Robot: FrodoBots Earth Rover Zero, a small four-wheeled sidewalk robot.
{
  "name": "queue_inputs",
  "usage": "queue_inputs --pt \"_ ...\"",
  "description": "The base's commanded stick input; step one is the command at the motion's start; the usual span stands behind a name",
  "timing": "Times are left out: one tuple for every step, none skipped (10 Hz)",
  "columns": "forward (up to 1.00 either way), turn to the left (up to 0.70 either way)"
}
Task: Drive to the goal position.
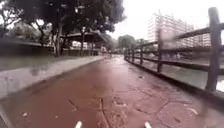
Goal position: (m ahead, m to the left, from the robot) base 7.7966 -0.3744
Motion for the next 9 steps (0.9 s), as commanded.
queue_inputs --pt "0.5 0.0" --pt "0.5 0.0" --pt "0.5 0.0" --pt "0.5 0.0" --pt "0.5 0.41" --pt "0.5 0.5" --pt "0.5 0.49" --pt "0.5 0.36" --pt "0.5 0.24"
